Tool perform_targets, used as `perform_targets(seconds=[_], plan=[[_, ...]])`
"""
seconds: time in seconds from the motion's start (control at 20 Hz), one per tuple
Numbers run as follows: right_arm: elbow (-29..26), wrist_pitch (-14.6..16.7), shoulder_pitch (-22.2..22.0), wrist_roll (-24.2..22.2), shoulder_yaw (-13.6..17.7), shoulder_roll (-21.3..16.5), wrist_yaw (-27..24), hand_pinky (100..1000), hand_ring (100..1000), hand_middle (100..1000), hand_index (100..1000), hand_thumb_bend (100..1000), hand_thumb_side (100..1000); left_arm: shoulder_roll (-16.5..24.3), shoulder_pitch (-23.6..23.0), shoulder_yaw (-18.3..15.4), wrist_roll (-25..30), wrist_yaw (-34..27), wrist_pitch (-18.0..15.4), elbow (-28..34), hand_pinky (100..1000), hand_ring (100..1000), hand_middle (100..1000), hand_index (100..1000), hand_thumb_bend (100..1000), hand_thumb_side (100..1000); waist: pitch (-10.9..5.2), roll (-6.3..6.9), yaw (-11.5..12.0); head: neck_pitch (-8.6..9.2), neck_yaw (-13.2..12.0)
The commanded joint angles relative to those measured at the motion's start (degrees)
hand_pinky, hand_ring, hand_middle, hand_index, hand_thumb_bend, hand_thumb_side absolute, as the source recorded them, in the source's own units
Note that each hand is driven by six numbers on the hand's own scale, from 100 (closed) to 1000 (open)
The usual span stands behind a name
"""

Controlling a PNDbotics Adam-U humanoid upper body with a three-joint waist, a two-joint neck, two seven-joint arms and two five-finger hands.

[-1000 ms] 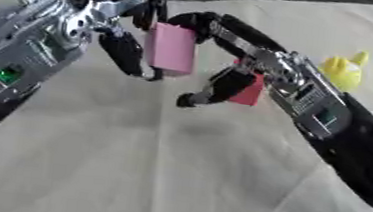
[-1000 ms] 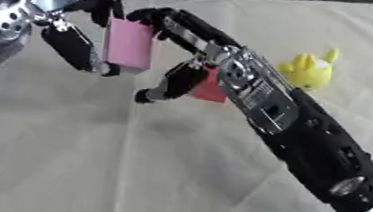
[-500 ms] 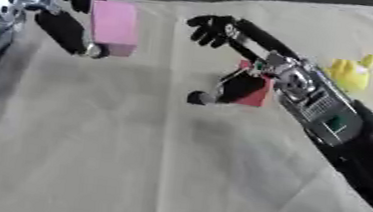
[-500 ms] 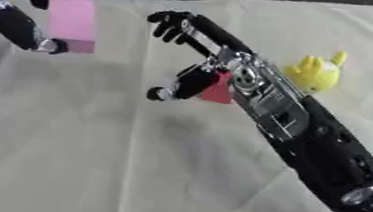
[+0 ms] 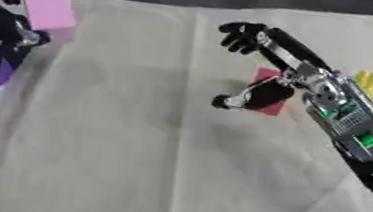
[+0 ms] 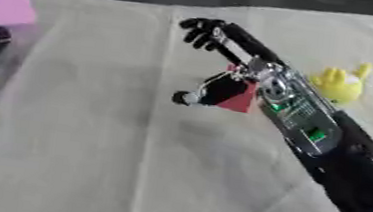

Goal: Pick up the objects with one hand, pass them to the other hand, and then place them into the box on the other side of the table.

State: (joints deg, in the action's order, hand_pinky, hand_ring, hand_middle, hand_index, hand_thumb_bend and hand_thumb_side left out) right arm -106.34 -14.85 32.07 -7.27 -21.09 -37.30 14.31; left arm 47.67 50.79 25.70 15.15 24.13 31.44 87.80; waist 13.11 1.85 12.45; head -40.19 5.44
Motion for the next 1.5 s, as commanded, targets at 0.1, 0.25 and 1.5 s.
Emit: perform_targets(seconds=[0.1, 0.25, 1.5], plan=[[-2.45, -0.35, -0.08, 1.03, 1.47, -2.35, -0.52, 798, 777, 745, 907, 652, 130, 5.53, -2.04, -4.55, -3.23, -0.93, 1.00, 0.09, 704, 542, 419, 456, 513, 100, 0.03, -1.03, -0.03, 1.91, -4.02], [-3.16, -0.49, -0.82, 1.46, 1.89, -2.58, -0.49, 797, 777, 745, 906, 649, 133, 7.11, -4.31, -6.86, -5.11, -0.95, 1.41, -1.13, 703, 542, 417, 456, 507, 100, 0.20, -1.48, -0.10, 3.07, -5.81], [-8.25, -0.03, -2.33, 3.94, 4.66, -3.57, -1.47, 801, 777, 745, 904, 635, 134, -1.39, 1.68, -8.51, -2.03, 15.44, -4.29, -27.79, 939, 815, 749, 877, 700, 331, 2.24, -4.57, -0.89, 3.37, -7.40]])
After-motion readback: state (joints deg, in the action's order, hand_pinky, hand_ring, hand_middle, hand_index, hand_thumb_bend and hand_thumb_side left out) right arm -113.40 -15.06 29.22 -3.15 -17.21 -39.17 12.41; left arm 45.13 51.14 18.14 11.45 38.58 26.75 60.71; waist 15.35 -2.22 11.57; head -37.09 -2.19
